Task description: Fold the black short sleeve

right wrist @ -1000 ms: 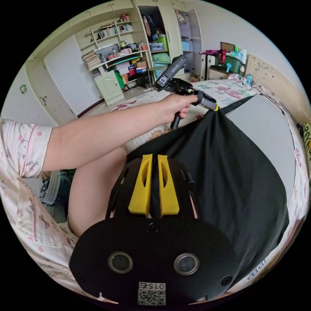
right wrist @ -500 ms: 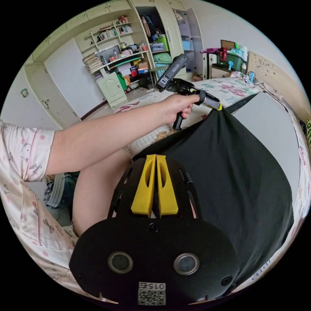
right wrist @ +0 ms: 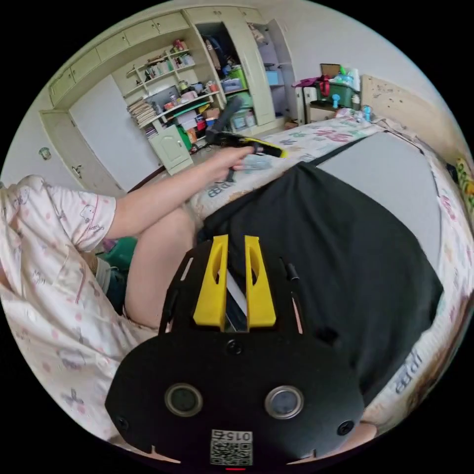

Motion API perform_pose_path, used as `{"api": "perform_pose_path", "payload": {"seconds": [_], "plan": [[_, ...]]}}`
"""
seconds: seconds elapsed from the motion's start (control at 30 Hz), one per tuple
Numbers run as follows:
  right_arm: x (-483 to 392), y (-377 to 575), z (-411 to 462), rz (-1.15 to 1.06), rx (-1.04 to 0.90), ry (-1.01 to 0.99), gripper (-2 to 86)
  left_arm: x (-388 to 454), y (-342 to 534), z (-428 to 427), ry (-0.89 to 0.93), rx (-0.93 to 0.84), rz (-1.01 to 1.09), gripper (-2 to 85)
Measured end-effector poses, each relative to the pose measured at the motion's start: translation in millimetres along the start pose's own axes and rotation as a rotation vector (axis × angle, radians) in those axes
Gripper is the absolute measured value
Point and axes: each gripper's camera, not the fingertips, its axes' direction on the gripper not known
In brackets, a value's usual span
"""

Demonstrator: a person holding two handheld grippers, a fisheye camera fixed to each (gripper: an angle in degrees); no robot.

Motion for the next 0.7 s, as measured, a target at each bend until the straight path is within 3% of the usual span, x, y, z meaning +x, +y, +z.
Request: {"api": "perform_pose_path", "payload": {"seconds": [0.07,0.2,0.33,0.5,0.7], "plan": [[21,15,-41,0.068,0.029,0.066,7.3,21,5,-24,0.147,0.021,0.106,2.7],[56,36,-108,0.224,0.083,0.067,9.8,74,2,-50,0.669,0.012,0.228,6.6],[61,32,-120,0.253,0.013,0.071,10.5,124,4,-66,0.696,-0.047,0.289,8.2],[54,4,-121,0.263,-0.067,0.065,9.7,162,16,-56,0.559,-0.235,0.231,8.3],[23,-29,-168,0.203,-0.068,0.016,7.4,182,16,-78,0.487,-0.271,0.176,8.2]]}}
